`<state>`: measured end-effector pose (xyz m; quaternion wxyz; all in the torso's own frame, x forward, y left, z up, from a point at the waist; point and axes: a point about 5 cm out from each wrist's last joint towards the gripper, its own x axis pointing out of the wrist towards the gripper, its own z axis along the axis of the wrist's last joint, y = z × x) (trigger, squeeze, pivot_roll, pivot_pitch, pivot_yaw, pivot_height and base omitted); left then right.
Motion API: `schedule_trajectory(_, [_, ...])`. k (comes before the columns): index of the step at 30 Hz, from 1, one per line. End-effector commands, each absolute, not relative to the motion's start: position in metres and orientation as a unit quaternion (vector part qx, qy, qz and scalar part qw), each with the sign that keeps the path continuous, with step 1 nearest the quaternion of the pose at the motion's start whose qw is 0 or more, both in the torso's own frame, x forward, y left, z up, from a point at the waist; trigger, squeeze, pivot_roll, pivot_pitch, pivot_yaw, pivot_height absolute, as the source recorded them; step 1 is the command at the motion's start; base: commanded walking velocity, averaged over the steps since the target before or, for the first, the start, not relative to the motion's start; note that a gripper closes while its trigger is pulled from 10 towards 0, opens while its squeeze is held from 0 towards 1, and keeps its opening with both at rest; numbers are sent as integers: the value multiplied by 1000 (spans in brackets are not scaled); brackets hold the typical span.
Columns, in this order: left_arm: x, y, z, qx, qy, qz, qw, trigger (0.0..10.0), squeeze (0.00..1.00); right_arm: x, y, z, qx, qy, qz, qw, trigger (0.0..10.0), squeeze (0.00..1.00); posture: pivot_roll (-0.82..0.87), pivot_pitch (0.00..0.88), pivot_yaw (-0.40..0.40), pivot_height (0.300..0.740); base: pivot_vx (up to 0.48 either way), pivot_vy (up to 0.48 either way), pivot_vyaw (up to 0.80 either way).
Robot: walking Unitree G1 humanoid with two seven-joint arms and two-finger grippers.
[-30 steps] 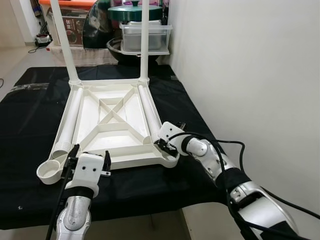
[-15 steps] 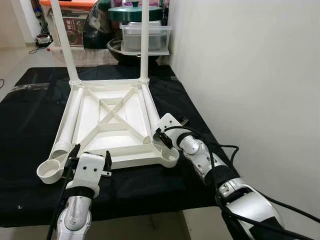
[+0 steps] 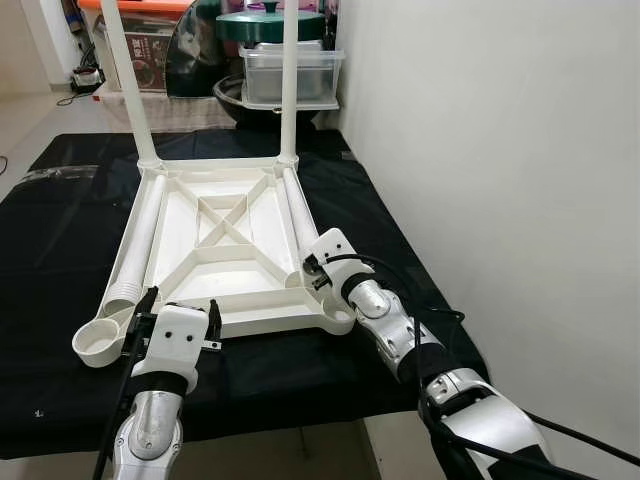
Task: Building children table
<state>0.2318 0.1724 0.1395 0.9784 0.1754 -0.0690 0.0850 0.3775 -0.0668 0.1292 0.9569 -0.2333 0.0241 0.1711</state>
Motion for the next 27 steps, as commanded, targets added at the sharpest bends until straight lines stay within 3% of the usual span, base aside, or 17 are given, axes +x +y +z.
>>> schedule_trajectory(1, [233, 172, 136, 182, -60, 86, 978, 10000, 0, 379, -68, 131, -222, 23, 162, 961, 0, 0, 89, 0, -106, 740, 0, 0, 0])
schedule_trajectory(12, [234, 171, 135, 183, -59, 87, 977, 10000, 0, 382, -75, 134, -190, 23, 143, 971, 0, 0, 72, 0, -97, 740, 0, 0, 0])
schedule_trajectory(17, [232, 173, 135, 178, -59, 94, 978, 10000, 0, 389, -101, 158, -127, -14, 146, 981, 0, 0, 54, 0, -97, 740, 0, 0, 0])
schedule_trajectory(18, [231, 176, 135, 165, -58, 105, 979, 10000, 0, 392, -124, 178, -97, -49, 146, 983, 0, 0, 43, 0, -92, 740, 0, 0, 0])
schedule_trajectory(20, [231, 178, 135, 148, -57, 111, 981, 10000, 0, 392, -139, 189, -55, -59, 151, 985, 0, 0, 36, 0, -88, 740, 0, 0, 0])
schedule_trajectory(24, [233, 179, 135, 98, -59, 114, 987, 10000, 0, 389, -158, 191, 39, -48, 172, 983, 0, 0, 7, 0, -73, 740, 0, 0, 0])
schedule_trajectory(27, [233, 178, 136, 91, -63, 111, 988, 10000, 0, 388, -161, 187, 47, -44, 177, 982, 0, 0, 7, 0, -73, 740, 0, 0, 0])
